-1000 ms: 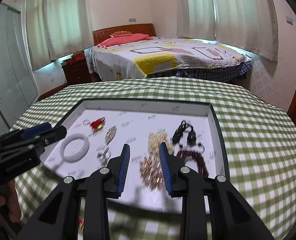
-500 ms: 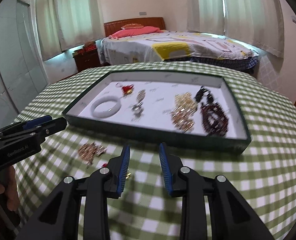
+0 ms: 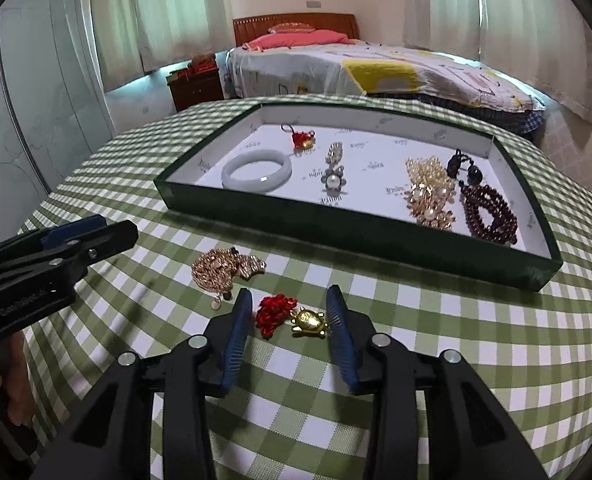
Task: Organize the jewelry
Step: 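Grasp the red-and-gold charm with the right tool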
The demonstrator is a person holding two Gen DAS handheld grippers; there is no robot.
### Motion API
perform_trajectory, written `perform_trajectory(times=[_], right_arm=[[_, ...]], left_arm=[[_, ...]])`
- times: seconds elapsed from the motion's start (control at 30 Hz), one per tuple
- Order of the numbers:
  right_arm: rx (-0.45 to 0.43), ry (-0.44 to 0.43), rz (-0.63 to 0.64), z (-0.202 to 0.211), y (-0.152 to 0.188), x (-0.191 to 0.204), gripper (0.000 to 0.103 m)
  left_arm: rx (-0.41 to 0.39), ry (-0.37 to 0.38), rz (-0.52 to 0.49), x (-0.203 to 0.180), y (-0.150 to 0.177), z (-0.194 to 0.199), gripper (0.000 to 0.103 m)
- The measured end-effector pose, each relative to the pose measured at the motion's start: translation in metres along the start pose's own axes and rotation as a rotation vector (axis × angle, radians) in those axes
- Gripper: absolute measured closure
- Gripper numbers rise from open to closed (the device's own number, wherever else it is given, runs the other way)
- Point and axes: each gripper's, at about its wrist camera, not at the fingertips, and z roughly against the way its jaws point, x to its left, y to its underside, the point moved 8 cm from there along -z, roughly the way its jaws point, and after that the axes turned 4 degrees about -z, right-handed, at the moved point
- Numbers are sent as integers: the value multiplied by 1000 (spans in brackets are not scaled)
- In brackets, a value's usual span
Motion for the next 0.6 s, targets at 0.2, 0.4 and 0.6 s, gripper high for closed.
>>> perform_trajectory(times=[0.2, 0.4, 0.6], right_arm=[[8, 6, -1, 2, 5, -3, 77], [-11, 7, -16, 9, 7, -10, 81], [-36, 38, -44, 19, 5, -28, 81]], left_arm=[[18, 8, 2, -4, 3, -6, 53], [33, 29, -10, -16, 5, -10, 53], [52, 60, -10, -29, 8, -16, 53]])
